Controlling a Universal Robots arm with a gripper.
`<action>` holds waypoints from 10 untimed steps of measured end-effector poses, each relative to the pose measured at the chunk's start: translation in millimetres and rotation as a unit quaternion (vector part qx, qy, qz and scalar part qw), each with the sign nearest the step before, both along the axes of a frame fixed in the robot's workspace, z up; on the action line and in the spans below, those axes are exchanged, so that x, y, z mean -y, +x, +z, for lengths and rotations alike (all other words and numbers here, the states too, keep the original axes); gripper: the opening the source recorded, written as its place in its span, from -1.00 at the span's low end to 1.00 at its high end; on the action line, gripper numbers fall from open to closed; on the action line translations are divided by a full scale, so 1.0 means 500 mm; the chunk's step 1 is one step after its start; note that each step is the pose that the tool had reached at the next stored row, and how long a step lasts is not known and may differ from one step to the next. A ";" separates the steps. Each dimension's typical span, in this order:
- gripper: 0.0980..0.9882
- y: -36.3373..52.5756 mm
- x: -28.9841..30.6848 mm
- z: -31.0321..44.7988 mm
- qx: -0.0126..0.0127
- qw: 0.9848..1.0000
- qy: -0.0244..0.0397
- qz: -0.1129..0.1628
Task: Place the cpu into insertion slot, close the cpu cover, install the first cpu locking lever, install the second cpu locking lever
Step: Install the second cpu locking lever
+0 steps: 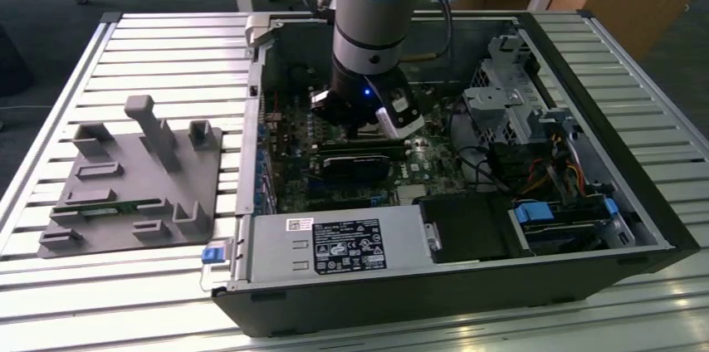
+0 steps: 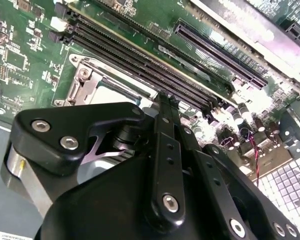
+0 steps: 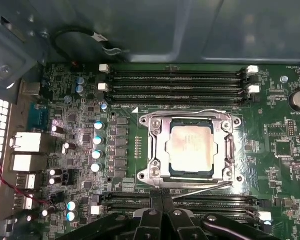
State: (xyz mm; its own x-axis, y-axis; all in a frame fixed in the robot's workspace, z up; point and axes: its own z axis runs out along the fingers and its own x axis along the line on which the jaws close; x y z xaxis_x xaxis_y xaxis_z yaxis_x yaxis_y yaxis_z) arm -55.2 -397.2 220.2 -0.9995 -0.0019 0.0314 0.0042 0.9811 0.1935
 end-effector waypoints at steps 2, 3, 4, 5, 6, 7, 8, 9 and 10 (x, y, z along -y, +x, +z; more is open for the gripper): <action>-0.98 -0.001 0.001 -0.003 0.000 1.000 0.000 0.000; -0.98 -0.002 0.001 -0.005 0.000 1.000 0.001 0.000; -0.98 -0.004 0.001 -0.006 0.000 1.000 0.001 0.000; -0.98 -0.006 0.001 -0.009 0.000 1.000 0.002 0.000; -0.98 -0.007 0.001 -0.012 0.000 1.000 0.002 0.000; -0.98 -0.008 0.001 -0.015 0.000 1.000 0.003 0.000; -0.98 -0.009 0.001 -0.019 0.000 1.000 0.003 0.000; -0.98 -0.010 0.001 -0.022 0.000 1.000 0.003 0.000; -0.98 -0.010 0.001 -0.025 0.000 1.000 0.004 0.000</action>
